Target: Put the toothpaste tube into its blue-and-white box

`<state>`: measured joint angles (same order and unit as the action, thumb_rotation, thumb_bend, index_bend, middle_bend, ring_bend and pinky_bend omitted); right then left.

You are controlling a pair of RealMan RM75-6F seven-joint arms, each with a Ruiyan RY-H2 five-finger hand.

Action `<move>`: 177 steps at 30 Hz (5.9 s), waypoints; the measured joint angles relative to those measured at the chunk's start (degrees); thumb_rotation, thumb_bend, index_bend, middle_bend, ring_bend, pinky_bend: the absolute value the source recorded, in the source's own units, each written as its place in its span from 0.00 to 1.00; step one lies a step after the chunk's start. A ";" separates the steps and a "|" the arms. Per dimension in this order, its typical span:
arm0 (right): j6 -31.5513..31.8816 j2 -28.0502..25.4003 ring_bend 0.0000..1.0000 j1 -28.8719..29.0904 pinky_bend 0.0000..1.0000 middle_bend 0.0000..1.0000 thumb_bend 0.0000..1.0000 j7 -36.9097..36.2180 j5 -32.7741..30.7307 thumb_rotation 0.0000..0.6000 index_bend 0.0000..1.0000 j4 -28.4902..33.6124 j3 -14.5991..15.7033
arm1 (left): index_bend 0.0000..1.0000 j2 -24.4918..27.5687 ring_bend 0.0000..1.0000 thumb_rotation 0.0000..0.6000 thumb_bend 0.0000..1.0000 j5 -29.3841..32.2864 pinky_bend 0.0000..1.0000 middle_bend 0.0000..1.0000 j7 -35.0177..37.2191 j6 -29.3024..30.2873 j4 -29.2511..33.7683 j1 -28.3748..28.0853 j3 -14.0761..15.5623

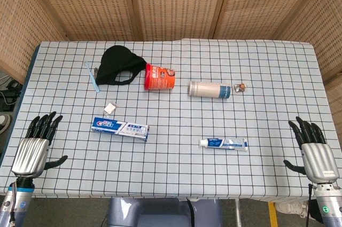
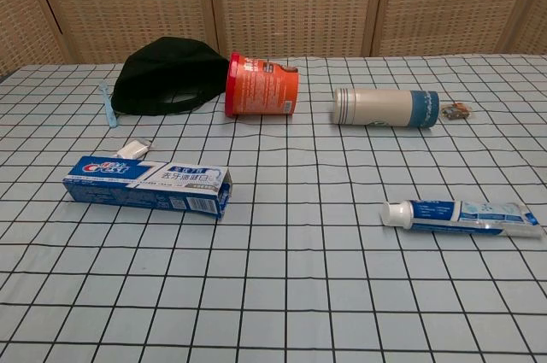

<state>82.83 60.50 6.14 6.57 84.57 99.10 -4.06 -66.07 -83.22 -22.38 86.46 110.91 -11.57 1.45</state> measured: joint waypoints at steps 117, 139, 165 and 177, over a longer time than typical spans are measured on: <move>-26.81 12.00 0.61 20.74 0.59 0.68 0.68 7.73 -21.12 1.00 0.69 -3.37 -3.10 | 0.00 -10.18 0.00 1.00 0.00 5.26 0.00 0.00 1.57 -31.93 -20.28 -20.07 -8.09; -31.66 4.51 0.62 18.63 0.61 0.69 0.72 -20.29 -12.34 1.00 0.72 -4.17 -3.74 | 0.22 -20.52 0.21 1.00 0.00 9.76 0.26 0.10 3.66 -39.93 -34.04 -27.39 -7.22; -29.12 -1.14 0.62 18.86 0.61 0.69 0.72 -20.98 -9.95 1.00 0.72 1.91 -4.17 | 0.56 -22.72 0.49 1.00 0.14 11.86 0.49 0.44 18.36 -35.58 -33.74 -26.80 -10.59; -28.36 -8.42 0.62 21.65 0.61 0.69 0.72 -14.88 -14.04 1.00 0.72 12.09 -8.45 | 0.55 -20.28 0.49 1.00 0.11 4.55 0.49 0.44 46.94 -33.33 -31.65 -25.73 -12.95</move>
<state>54.47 52.08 27.79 -8.31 70.52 111.19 -12.51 -86.35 -78.67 24.56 53.13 79.25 -37.30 -11.50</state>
